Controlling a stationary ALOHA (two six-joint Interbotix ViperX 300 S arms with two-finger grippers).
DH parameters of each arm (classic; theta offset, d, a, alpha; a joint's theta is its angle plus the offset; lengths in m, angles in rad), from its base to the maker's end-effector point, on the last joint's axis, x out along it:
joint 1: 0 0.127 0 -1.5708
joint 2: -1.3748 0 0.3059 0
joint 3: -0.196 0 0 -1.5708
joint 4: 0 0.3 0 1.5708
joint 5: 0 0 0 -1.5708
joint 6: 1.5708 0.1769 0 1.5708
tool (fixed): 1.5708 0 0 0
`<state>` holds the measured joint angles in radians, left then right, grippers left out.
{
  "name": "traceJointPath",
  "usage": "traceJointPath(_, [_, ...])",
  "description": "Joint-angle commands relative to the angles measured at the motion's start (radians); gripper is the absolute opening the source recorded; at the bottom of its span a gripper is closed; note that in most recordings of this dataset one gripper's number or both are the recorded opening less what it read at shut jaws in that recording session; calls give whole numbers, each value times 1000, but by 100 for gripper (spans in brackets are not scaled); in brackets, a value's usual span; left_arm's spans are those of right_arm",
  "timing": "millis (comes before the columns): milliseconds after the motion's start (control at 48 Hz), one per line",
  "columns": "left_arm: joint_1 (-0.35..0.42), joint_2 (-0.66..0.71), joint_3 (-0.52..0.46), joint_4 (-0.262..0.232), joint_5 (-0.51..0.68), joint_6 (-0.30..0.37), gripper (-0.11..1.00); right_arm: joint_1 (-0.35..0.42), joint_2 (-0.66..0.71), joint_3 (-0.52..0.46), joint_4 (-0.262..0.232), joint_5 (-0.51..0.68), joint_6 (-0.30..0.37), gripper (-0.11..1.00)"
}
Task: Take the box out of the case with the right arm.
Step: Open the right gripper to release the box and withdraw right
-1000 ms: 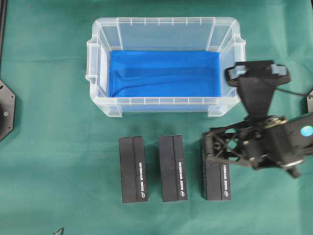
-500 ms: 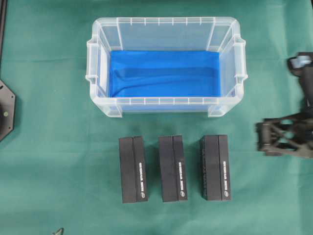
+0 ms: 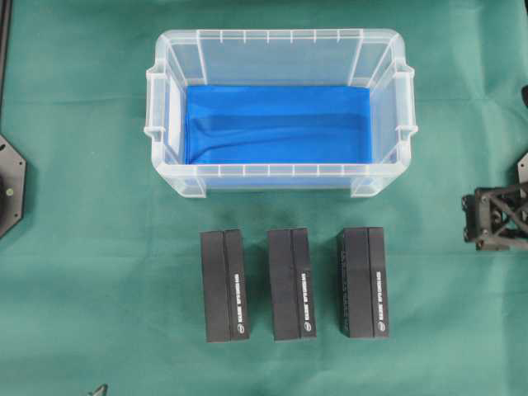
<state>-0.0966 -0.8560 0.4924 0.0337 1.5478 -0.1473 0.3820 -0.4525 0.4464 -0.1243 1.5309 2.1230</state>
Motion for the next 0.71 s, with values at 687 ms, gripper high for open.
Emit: traceJointPath(687, [-2, 6, -11, 5, -3, 0, 0, -620, -54, 37, -29, -48, -669, 85])
